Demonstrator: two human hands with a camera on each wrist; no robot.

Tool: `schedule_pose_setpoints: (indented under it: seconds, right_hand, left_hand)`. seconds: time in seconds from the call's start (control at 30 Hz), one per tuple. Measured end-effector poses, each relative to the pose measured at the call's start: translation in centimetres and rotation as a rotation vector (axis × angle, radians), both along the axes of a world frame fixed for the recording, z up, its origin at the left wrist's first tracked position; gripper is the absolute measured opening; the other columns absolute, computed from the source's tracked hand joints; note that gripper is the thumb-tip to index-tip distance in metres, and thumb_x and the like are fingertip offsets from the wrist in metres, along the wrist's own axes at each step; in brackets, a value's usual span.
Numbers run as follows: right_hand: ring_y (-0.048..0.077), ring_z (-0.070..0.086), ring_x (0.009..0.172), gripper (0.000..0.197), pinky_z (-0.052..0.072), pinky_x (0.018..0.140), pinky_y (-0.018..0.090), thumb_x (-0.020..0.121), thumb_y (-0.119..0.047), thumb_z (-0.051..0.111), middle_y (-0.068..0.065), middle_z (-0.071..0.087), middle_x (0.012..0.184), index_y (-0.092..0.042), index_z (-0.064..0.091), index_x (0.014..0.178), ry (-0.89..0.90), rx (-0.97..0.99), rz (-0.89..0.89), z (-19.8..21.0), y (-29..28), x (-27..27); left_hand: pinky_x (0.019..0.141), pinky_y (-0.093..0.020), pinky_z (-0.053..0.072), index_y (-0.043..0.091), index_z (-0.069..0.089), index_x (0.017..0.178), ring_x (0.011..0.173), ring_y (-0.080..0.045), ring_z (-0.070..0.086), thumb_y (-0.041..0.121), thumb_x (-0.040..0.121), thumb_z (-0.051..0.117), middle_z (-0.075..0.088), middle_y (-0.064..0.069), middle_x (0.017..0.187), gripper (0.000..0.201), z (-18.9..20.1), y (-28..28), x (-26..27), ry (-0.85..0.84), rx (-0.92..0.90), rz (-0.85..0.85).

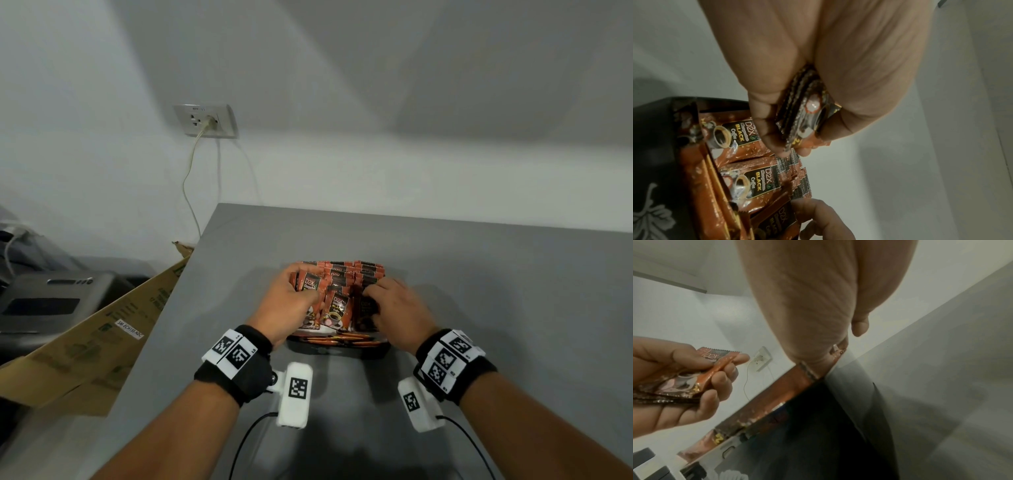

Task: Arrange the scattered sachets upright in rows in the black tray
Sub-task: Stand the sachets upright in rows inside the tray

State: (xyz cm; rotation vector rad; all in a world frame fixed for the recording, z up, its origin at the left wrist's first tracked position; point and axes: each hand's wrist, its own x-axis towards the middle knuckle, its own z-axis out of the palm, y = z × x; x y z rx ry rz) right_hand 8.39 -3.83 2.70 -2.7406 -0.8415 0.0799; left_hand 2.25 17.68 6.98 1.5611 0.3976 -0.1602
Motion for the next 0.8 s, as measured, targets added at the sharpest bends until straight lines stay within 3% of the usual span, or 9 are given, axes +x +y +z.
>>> schedule_pose_setpoints:
  seconds: [0.07,0.17,0.3,0.4,0.5,0.57,0.63,0.7,0.8]
  right_hand:
    - [0.022,0.054,0.11,0.043,0.048,0.099,0.037,0.08,-0.011,0.07,0.0,0.062,0.118,-0.018,0.065,0.122,-0.005,-0.002,-0.009,-0.1,-0.2,0.0]
    - [0.021,0.05,0.119,0.047,0.04,0.105,0.032,0.084,-0.016,0.072,-0.002,0.06,0.127,-0.019,0.062,0.13,0.024,0.039,-0.024,-0.2,-0.5,-0.1]
    - [0.016,0.044,0.124,0.049,0.036,0.108,0.029,0.086,-0.02,0.073,-0.005,0.056,0.132,-0.02,0.059,0.133,0.082,0.091,-0.048,0.1,-0.9,-0.2]
    - [0.012,0.042,0.125,0.049,0.037,0.11,0.03,0.086,-0.024,0.074,-0.005,0.055,0.132,-0.021,0.059,0.132,0.112,0.146,-0.081,0.5,-1.0,-0.1]
    - [0.002,0.044,0.116,0.042,0.033,0.101,0.018,0.088,-0.03,0.073,-0.012,0.054,0.124,-0.026,0.061,0.127,0.154,0.281,-0.113,2.1,-0.7,-0.3]
    - [-0.002,0.055,0.103,0.037,0.044,0.089,0.015,0.087,-0.033,0.074,-0.019,0.058,0.113,-0.032,0.062,0.122,0.277,0.424,-0.105,4.0,0.2,-0.7]
    - [-0.002,0.064,0.097,0.039,0.052,0.084,0.017,0.085,-0.033,0.077,-0.018,0.066,0.109,-0.035,0.063,0.122,0.415,0.523,-0.054,5.6,1.5,-0.9]
    - [0.002,0.068,0.089,0.033,0.056,0.079,0.02,0.083,-0.027,0.079,-0.012,0.071,0.102,-0.034,0.065,0.112,0.444,0.541,-0.028,6.2,2.3,-0.6]
    - [0.01,0.068,0.08,0.02,0.055,0.072,0.025,0.082,-0.017,0.079,-0.008,0.071,0.088,-0.03,0.068,0.093,0.367,0.479,-0.099,6.1,2.5,0.7]
  left_hand:
    - [0.088,-0.078,0.039,0.036,0.065,0.111,0.088,-0.047,0.062,0.01,0.073,0.067,0.076,-0.017,0.097,0.047,-0.3,0.1,0.0,0.011,-0.009,-0.014]
    - [0.089,-0.078,0.039,0.042,0.066,0.11,0.094,-0.034,0.053,0.016,0.065,0.07,0.076,-0.015,0.101,0.052,-1.2,0.6,0.2,0.043,-0.036,-0.027]
    - [0.095,-0.075,0.043,0.035,0.062,0.118,0.098,-0.043,0.068,0.005,0.067,0.068,0.076,-0.015,0.102,0.059,-1.2,0.6,0.1,0.04,-0.013,-0.028]
    - [0.094,-0.068,0.049,0.027,0.061,0.119,0.101,-0.047,0.068,-0.003,0.071,0.071,0.076,-0.012,0.104,0.058,-0.4,0.1,-0.1,-0.004,0.028,-0.052]
    - [0.09,-0.054,0.057,0.02,0.061,0.118,0.093,-0.037,0.072,-0.016,0.078,0.069,0.076,-0.012,0.102,0.055,-0.2,-0.2,-0.2,-0.048,0.028,-0.084]
    - [0.083,-0.046,0.059,0.02,0.06,0.119,0.088,-0.032,0.072,-0.015,0.077,0.072,0.074,-0.013,0.103,0.056,0.2,-0.6,0.0,-0.076,0.035,-0.121]
    - [0.085,-0.048,0.058,0.016,0.06,0.121,0.094,-0.032,0.071,-0.013,0.07,0.077,0.071,-0.019,0.111,0.061,0.3,-1.0,0.3,-0.11,0.034,-0.157]
    - [0.086,-0.057,0.056,0.013,0.059,0.121,0.097,-0.041,0.07,-0.007,0.063,0.082,0.069,-0.022,0.112,0.065,0.4,-1.3,0.5,-0.108,0.039,-0.156]
    - [0.079,-0.056,0.056,0.02,0.059,0.117,0.079,-0.036,0.069,0.0,0.069,0.084,0.074,-0.015,0.1,0.058,0.1,-0.4,0.6,-0.072,0.071,-0.061]
